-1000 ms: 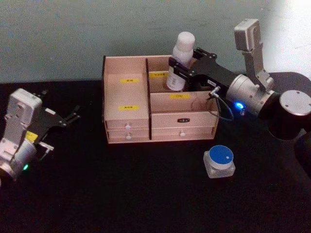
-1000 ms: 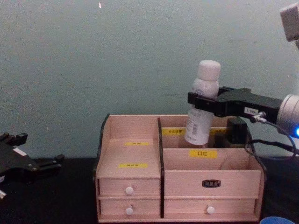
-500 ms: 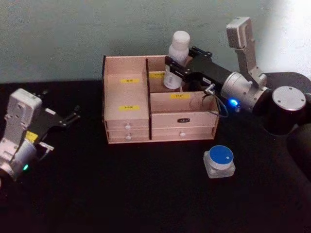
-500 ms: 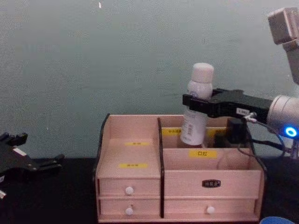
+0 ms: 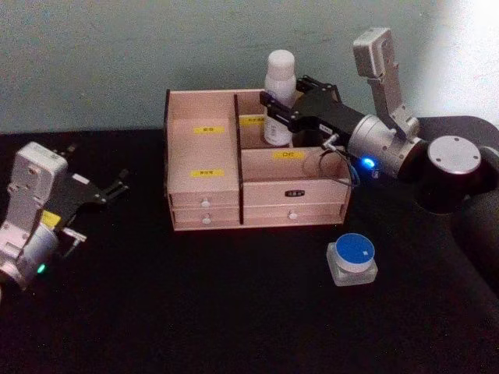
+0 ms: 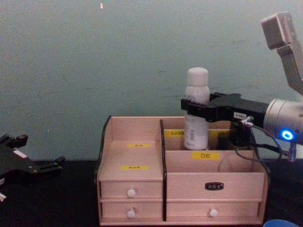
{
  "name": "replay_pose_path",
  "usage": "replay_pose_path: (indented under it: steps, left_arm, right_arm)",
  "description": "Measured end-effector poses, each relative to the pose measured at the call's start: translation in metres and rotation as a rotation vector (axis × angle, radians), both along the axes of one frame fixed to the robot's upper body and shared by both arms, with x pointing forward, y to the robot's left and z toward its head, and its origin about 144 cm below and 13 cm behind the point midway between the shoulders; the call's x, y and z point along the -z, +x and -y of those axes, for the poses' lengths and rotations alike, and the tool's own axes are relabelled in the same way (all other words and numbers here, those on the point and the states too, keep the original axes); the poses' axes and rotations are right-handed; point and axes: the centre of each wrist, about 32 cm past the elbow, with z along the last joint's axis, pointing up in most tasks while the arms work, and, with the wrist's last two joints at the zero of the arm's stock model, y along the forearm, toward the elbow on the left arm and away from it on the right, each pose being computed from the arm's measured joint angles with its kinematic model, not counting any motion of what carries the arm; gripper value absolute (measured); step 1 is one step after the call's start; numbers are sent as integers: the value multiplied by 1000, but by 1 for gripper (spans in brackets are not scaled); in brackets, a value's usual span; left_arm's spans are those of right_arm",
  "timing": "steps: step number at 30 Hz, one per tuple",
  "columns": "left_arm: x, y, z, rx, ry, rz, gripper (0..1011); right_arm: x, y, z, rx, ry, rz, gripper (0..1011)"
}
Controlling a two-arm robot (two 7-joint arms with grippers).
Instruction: Pick up the facial cleanser and watermelon frost from the table and place them into the tiered storage box.
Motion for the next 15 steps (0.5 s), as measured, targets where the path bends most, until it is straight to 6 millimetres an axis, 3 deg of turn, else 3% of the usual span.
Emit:
replay_pose_path:
  steps: [15]
  left_arm:
    - [0, 0, 0, 0, 0, 0, 1001]
  right_arm:
    - [0, 1, -2, -18, 4, 1, 592]
